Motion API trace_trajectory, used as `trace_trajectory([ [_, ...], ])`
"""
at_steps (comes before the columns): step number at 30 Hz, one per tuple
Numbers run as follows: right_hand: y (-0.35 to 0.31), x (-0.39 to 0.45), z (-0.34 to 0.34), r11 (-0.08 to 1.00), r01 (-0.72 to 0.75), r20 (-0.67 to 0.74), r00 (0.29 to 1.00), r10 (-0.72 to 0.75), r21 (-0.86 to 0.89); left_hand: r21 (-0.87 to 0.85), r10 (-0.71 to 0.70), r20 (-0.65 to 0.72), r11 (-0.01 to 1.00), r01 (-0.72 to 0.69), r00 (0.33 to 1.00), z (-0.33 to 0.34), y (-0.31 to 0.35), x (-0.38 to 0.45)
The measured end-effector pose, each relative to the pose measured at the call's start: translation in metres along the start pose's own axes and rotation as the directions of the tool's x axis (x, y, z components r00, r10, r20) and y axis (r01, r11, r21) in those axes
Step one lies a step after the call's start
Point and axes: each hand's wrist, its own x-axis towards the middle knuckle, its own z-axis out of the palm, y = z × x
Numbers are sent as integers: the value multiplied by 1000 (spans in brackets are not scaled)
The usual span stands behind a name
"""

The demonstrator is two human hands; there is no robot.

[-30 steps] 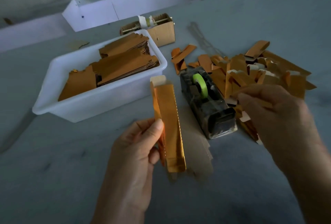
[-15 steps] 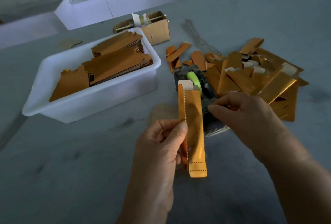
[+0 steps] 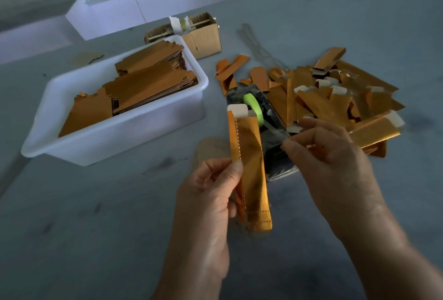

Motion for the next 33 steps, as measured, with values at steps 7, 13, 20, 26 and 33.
trace_trajectory([
  [7, 5, -7, 4, 996, 12, -8, 1000, -12, -89, -12, -26, 110, 1000, 27, 994, 5, 11, 0],
  [13, 9, -10, 10, 999, 21, -31, 999, -22, -30, 91, 25, 186, 995, -42, 982, 22, 15, 4],
  [20, 11, -12, 8, 997, 78, 4, 997, -78, -19, 177, -45, 198, 984, 9, 979, 30, 13, 11],
  [26, 9, -9, 7, 953, 204, -46, 975, -220, -223, 191, -58, 196, 981, 20, 979, 29, 12, 14],
  [33, 7, -8, -13, 957, 181, -68, 977, -201, -225, 257, -78, 244, 966, 13, 967, 28, 16, 17],
])
